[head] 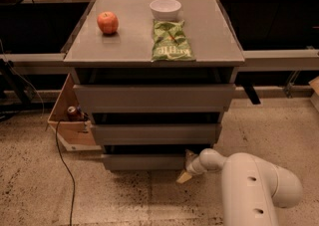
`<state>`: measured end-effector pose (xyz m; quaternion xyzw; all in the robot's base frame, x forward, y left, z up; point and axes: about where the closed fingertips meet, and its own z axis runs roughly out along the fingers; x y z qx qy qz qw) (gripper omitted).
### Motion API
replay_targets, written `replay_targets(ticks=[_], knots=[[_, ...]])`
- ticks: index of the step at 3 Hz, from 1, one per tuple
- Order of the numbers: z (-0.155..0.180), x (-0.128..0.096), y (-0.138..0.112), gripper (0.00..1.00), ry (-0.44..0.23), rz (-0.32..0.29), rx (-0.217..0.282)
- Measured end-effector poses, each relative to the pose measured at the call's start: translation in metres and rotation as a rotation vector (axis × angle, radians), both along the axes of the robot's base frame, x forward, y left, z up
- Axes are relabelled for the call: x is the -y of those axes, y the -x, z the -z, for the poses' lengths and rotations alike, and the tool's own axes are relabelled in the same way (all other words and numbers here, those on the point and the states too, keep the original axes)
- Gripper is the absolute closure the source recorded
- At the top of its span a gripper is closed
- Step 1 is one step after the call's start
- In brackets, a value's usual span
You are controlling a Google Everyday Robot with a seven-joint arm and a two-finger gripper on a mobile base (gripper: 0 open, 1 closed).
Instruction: Open bottom drawer
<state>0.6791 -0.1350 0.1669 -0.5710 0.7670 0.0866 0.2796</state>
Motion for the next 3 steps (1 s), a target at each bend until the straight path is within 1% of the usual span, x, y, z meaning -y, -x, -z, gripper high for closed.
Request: replay_targets(ticks=[1, 2, 3], knots=[[-0.003, -0.003, -0.002, 0.41, -0.031, 0.006, 0.014], [-0.010, -0.004, -0.002, 0.64, -0.037, 0.005, 0.020], [-0.018, -0.003, -0.002, 0.58, -0.037, 0.005, 0.019]])
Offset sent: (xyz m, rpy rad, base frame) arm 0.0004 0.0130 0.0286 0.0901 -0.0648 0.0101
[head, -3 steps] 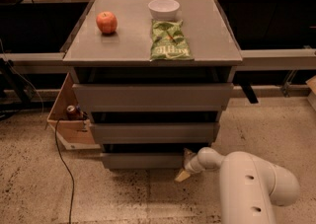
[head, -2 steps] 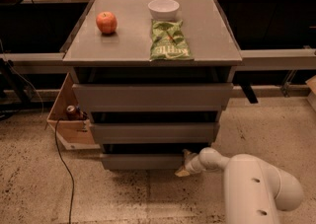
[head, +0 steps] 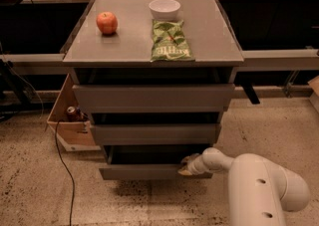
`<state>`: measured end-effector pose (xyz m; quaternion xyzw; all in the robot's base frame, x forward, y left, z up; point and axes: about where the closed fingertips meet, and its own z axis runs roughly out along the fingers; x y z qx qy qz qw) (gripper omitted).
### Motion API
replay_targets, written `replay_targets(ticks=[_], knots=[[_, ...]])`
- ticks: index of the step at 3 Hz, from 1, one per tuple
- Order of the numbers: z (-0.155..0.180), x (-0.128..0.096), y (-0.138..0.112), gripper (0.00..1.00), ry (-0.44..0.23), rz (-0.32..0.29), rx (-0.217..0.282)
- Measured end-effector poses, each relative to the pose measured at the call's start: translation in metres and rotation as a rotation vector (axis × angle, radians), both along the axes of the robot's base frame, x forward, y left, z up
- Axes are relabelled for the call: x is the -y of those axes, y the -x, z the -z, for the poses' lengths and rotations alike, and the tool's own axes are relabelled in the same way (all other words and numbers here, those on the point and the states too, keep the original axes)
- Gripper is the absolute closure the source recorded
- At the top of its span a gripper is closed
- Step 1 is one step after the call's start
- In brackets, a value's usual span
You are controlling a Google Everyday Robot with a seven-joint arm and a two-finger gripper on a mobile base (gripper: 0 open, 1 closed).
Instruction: Open bottom drawer
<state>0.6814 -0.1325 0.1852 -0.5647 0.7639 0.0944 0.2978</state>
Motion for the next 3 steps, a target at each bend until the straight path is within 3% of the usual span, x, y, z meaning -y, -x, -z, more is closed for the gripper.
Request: replay_targets(ticks=[1, 2, 3], knots=[[-0.005, 0.001, 0.000, 0.36, 0.000, 0.000, 0.000], [0.004, -0.012, 0.024, 0.11, -0.007, -0.043, -0.044], [0.012, -0.025, 0.048, 0.00, -0.013, -0.088, -0.091]])
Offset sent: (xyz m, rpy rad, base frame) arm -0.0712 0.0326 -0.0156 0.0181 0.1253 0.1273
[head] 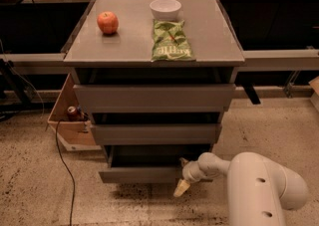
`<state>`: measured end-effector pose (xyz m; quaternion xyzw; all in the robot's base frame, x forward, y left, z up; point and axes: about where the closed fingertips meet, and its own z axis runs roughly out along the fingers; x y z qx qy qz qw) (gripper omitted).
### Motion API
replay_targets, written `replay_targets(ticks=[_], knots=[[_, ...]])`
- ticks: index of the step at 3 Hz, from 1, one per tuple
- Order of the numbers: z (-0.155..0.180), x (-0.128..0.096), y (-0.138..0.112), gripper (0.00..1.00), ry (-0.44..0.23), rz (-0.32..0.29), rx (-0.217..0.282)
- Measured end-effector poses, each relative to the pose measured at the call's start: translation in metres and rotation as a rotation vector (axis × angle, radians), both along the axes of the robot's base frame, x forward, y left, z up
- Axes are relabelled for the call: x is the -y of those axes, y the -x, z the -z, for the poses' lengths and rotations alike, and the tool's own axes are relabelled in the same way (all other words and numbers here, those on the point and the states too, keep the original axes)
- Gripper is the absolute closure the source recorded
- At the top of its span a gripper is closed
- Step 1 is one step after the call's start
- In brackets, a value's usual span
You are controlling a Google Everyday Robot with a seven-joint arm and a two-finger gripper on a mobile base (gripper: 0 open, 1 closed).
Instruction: Open bottom drawer
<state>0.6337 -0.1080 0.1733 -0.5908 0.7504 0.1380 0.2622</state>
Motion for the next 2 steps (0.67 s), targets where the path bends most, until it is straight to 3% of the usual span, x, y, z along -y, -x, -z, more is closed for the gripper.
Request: replay_targets(ticks=[1, 2], knots=[[0.0064, -0.0092, 0.0157, 0.16, -0.003, -0.037, -0.033], [0.0060, -0.0121, 0.0227, 0.39, -0.003, -0.054, -0.047]])
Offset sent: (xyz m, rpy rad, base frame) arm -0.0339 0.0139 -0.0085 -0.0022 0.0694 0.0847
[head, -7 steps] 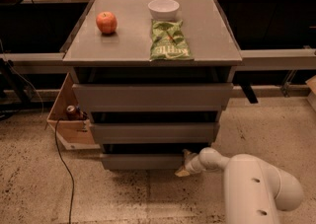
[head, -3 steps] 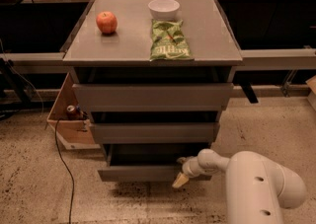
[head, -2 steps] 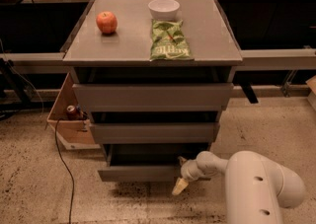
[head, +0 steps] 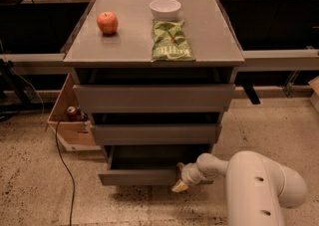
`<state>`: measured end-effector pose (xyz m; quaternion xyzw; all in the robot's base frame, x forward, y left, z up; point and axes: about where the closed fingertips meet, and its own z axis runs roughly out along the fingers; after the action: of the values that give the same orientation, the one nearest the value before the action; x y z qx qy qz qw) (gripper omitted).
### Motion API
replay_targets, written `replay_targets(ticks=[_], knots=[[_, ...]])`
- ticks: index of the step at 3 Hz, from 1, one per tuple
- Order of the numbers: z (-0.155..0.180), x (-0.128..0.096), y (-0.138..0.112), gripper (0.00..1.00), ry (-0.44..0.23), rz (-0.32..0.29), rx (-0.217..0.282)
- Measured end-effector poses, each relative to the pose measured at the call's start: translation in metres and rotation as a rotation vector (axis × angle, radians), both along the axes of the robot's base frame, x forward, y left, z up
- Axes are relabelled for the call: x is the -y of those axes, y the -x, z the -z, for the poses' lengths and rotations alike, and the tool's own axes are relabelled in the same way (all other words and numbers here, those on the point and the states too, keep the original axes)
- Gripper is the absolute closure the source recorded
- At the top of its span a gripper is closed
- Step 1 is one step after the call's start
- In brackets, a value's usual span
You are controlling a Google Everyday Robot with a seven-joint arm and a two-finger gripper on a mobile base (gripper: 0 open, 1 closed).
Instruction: Open bottom drawer
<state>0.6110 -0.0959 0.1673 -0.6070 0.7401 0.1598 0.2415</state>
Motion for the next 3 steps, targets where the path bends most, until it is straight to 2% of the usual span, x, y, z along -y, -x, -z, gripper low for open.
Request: replay_targets(ticks=[1, 2, 3], knots=[[-0.0061, 0.0006, 0.0000, 0.67, 0.000, 0.000, 0.000], [-0.0068, 0.0007, 0.0010, 0.51, 0.000, 0.000, 0.000], [-0.0077, 0.0000, 0.0056, 0.22, 0.005, -0.009, -0.004]])
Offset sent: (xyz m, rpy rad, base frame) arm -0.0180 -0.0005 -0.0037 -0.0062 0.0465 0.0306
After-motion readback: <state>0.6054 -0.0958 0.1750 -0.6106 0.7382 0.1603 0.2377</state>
